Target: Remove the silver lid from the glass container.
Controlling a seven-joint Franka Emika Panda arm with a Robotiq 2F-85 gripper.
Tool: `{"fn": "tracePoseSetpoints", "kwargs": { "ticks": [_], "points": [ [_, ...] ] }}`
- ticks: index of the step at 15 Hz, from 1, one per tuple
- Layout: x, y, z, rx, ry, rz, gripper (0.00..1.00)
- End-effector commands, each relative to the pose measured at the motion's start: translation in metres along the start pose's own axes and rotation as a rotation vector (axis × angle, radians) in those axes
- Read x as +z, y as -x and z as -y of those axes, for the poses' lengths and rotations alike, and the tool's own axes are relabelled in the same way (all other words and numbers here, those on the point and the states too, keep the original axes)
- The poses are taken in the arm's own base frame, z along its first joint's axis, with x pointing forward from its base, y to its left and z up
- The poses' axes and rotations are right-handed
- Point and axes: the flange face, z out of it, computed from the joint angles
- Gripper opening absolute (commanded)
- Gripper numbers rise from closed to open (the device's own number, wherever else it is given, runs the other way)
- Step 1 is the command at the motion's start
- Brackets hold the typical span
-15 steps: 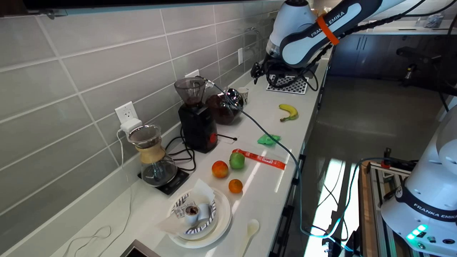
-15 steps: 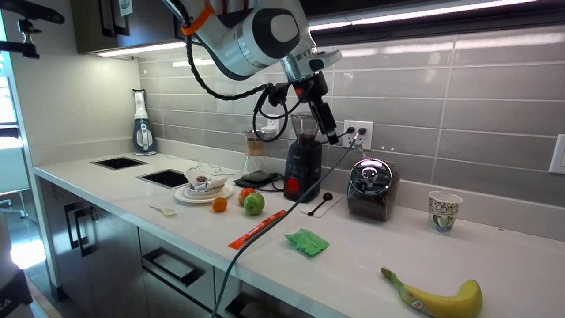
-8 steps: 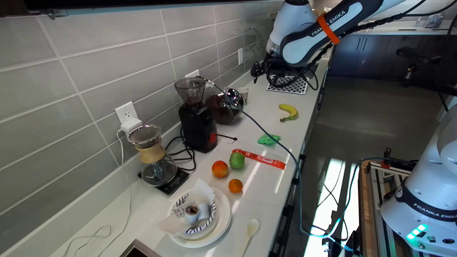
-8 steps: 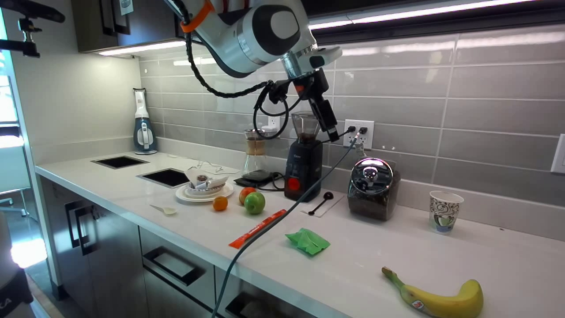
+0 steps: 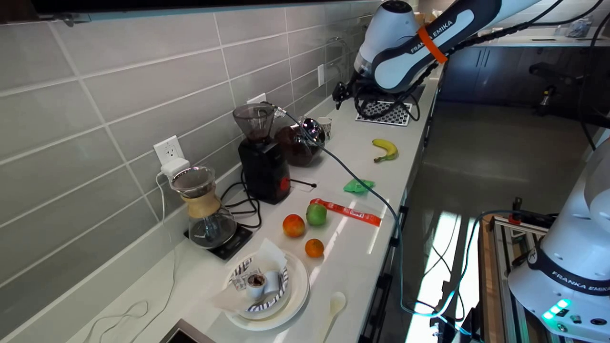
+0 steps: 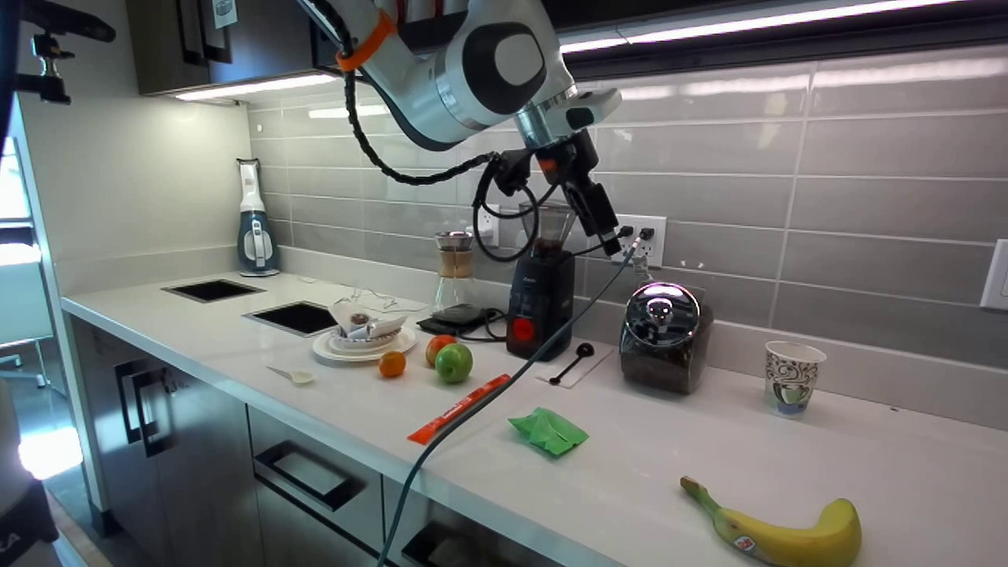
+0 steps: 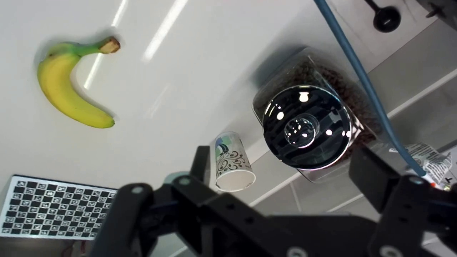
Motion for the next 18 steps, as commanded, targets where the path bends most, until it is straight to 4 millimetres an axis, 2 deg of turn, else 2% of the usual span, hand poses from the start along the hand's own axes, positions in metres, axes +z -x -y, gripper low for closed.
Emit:
{"fn": "tracePoseSetpoints", "kwargs": {
  "ticks": [1,8,15,18],
  "points": [
    [0.025,-0.01,0.001,-0.073,-0.05,0.011,1.0],
    [0.049,-0.033,-0.011,-0.244,-0.12,-0.028,1.0],
    [0.08,-0.039,-0.02,-0.345,-0.134,-0.065,1.0],
    [0.101,-0.04,-0.023,-0.37,-0.116,-0.076,1.0]
  ]
}}
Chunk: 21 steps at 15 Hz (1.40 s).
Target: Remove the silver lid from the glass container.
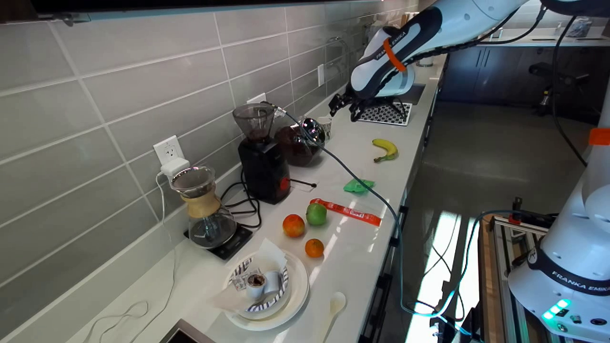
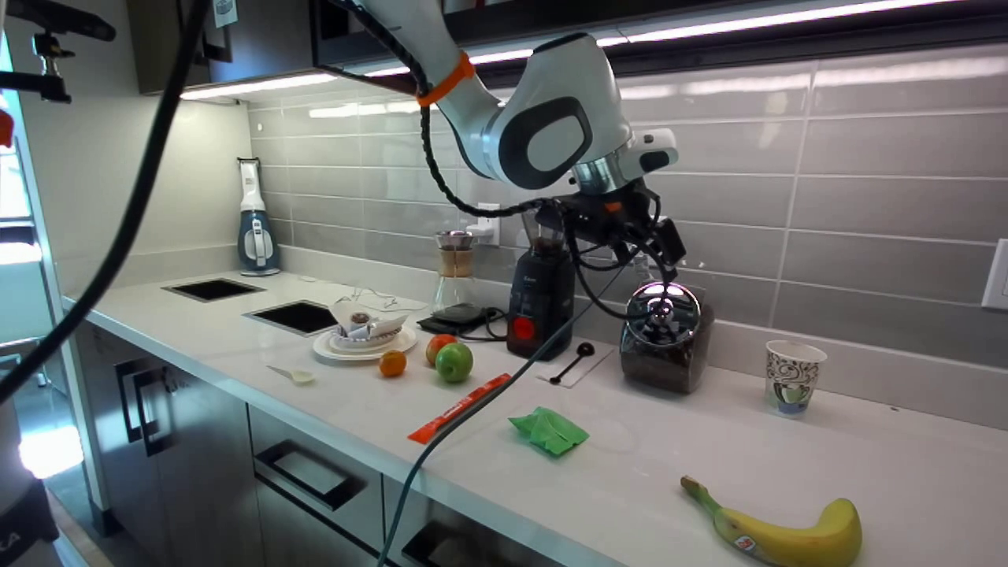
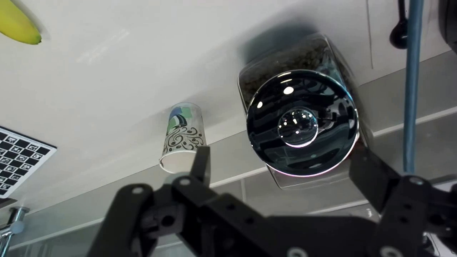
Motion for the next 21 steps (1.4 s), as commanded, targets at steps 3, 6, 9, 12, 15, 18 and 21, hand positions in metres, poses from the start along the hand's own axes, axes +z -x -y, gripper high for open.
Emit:
{"fn": "tracePoseSetpoints", "kwargs": {
  "ticks": [3,6,9,12,15,18,21],
  "points": [
    [0.041,-0.001,-0.001,-0.03,0.006,-0.017,1.0],
    [0.058,0.0,0.006,-0.049,0.004,-0.013,1.0],
    [0.071,-0.003,0.016,-0.055,-0.01,-0.011,1.0],
    [0.082,-0.007,0.022,-0.058,-0.007,-0.013,1.0],
    [0.09,-0.012,0.025,-0.059,-0.007,-0.022,1.0],
    [0.095,-0.017,0.027,-0.053,-0.006,-0.031,1.0],
    [0.101,-0.018,0.029,-0.047,-0.003,-0.03,1.0]
  ]
}}
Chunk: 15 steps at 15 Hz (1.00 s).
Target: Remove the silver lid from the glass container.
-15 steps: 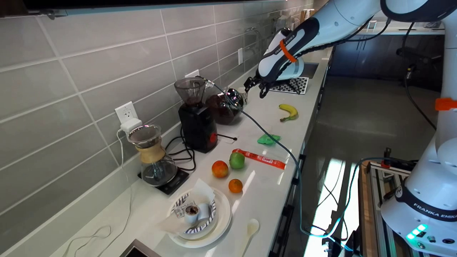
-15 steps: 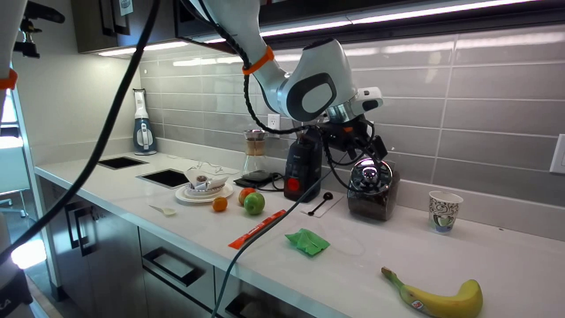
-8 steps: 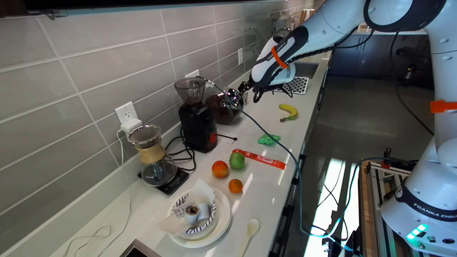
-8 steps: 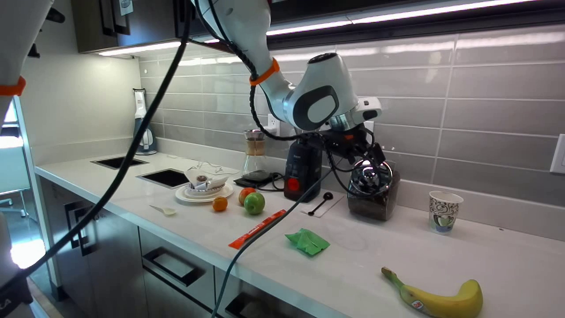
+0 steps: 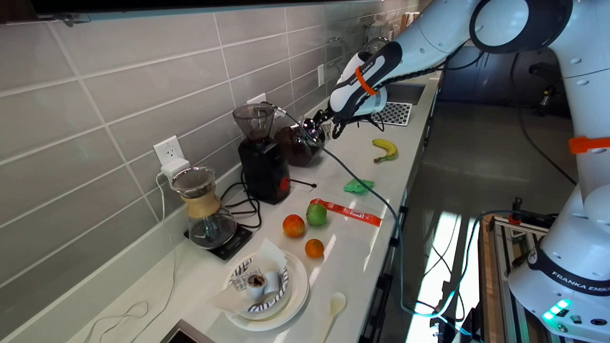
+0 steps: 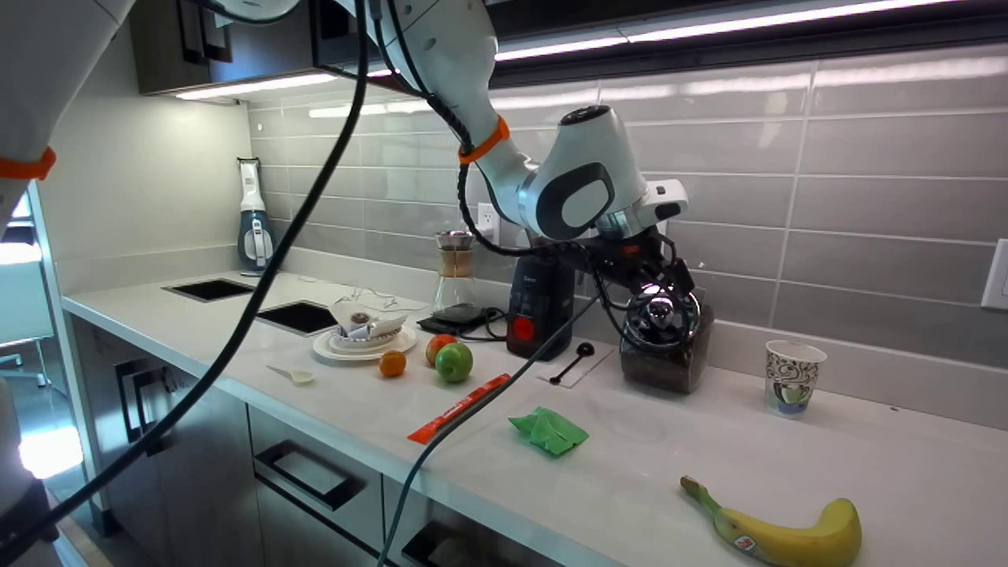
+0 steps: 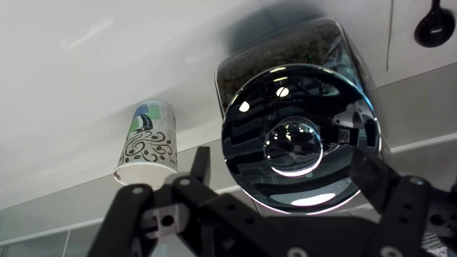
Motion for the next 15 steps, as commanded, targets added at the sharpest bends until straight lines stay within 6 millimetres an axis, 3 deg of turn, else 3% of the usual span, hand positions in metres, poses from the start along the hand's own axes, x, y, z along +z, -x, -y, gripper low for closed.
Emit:
{"fn": "tracePoseSetpoints", "kwargs": {
  "ticks": [1,3,6,7,12,14,15],
  "points": [
    [0.013,-0.002,0.004,0.012,0.008,-0.019,1.0],
    [0.015,-0.003,0.006,0.018,0.006,-0.019,0.95],
    [0.017,-0.005,0.008,0.026,0.005,-0.021,0.78],
    [0.018,-0.005,0.008,0.028,0.005,-0.02,0.68],
    [0.023,-0.005,0.008,0.037,0.011,-0.029,0.92],
    [0.025,-0.005,0.008,0.044,0.013,-0.026,0.96],
    [0.026,-0.004,0.009,0.048,0.013,-0.026,0.9]
  ]
}}
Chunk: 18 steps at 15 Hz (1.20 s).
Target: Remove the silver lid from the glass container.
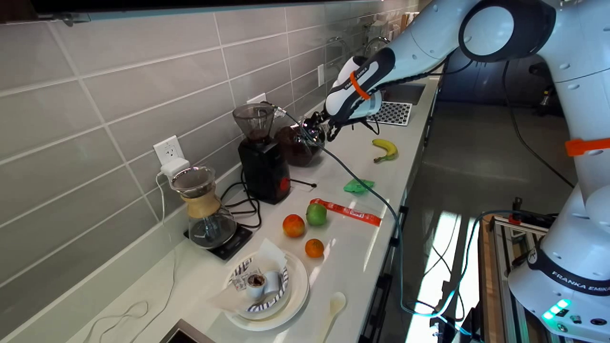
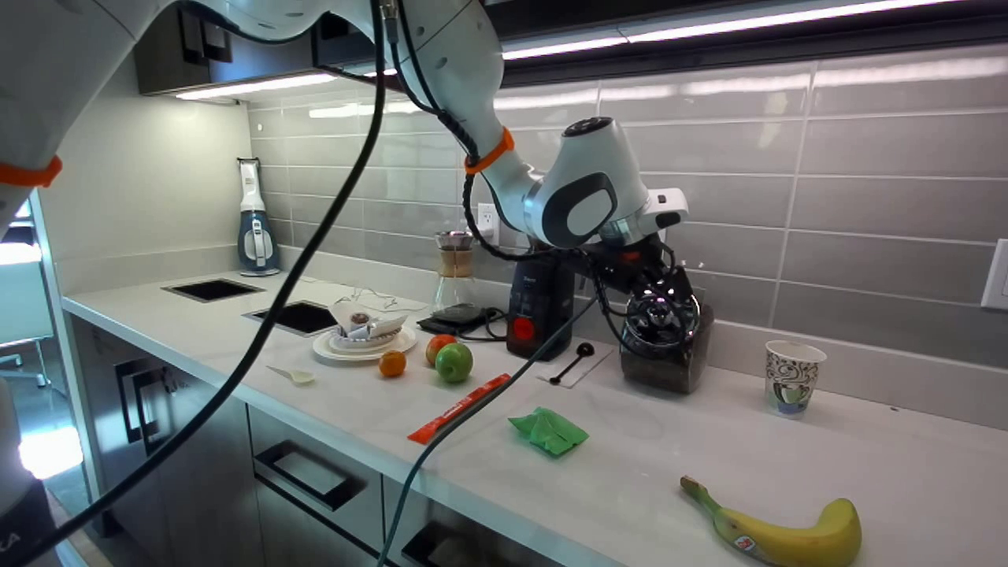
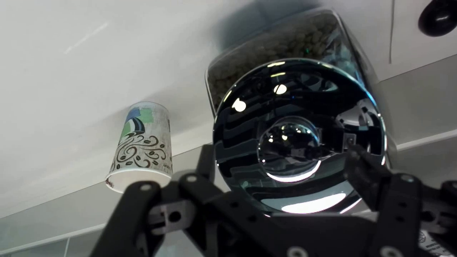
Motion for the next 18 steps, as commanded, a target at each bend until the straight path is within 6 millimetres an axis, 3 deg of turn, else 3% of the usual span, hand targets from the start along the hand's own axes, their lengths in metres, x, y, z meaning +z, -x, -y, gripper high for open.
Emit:
{"fn": "tracePoseSetpoints", "kwargs": {
  "ticks": [1,10,13,18],
  "points": [
    [0.0102,0.0007,0.0025,0.018,0.013,-0.021,0.83],
    [0.0149,-0.0026,0.0054,0.061,0.002,-0.01,0.12],
    [0.0153,-0.0025,0.002,0.076,0.01,-0.01,0.06],
    [0.0137,-0.0051,-0.0021,0.097,0.017,-0.015,0.08]
  ]
}}
